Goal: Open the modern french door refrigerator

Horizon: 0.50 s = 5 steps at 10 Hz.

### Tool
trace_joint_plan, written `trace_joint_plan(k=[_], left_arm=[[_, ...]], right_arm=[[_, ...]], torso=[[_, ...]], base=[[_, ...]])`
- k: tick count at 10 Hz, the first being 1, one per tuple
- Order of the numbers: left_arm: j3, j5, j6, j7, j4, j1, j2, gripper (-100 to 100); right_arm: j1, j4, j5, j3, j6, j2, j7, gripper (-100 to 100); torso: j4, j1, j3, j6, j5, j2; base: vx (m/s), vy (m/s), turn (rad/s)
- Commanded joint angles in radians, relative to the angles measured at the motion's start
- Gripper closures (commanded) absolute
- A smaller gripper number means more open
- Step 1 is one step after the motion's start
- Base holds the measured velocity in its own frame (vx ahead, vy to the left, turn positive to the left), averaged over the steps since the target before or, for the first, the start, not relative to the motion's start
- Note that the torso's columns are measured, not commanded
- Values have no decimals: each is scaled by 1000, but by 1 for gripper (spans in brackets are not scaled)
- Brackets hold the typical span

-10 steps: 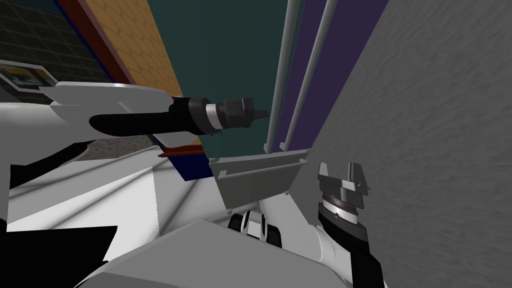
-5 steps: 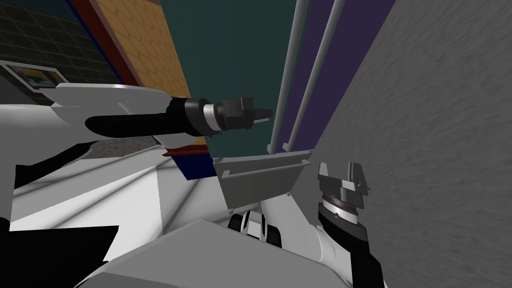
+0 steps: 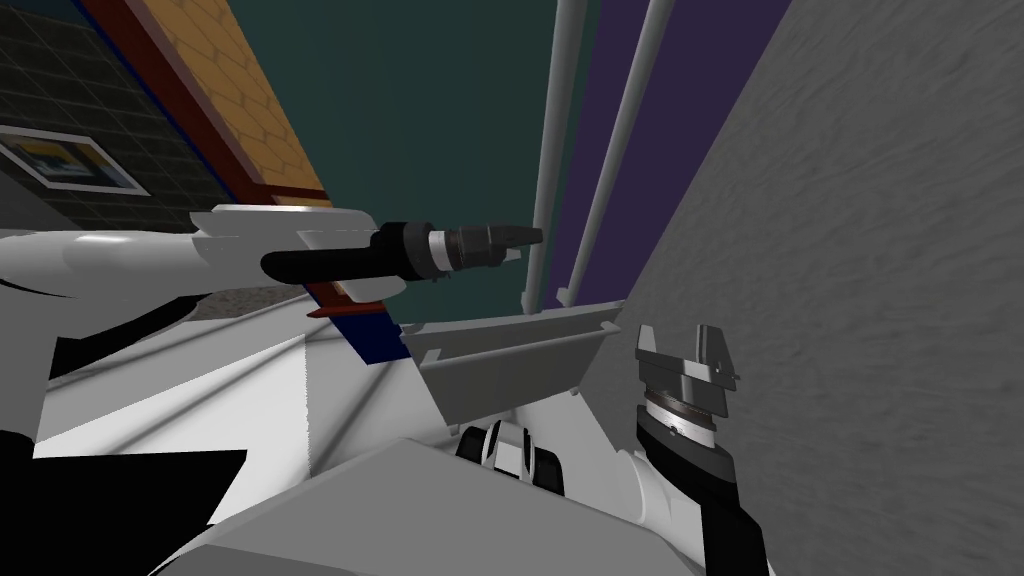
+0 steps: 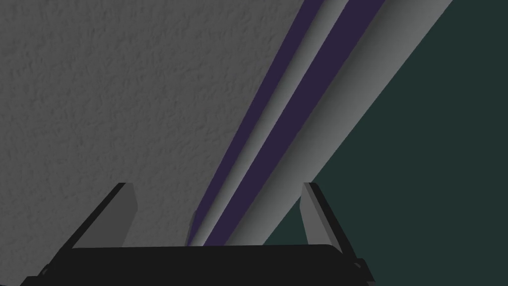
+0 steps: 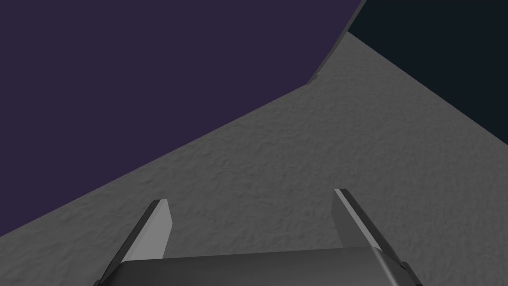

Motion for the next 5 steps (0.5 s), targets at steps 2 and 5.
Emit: trace_joint_plan(k=[2, 5], left_arm=[[-25, -27, 15, -28, 21, 40, -13, -100], [-46, -47, 24, -49, 39, 69, -20, -100]], right_arm=[[0, 0, 0, 0, 0, 0, 0, 0], [0, 0, 0, 0, 0, 0, 0, 0]], torso=[[-2, -5, -3, 0, -2, -5], [-2, -4, -3, 0, -1, -5]], base=[[65, -64, 0], [37, -42, -4]])
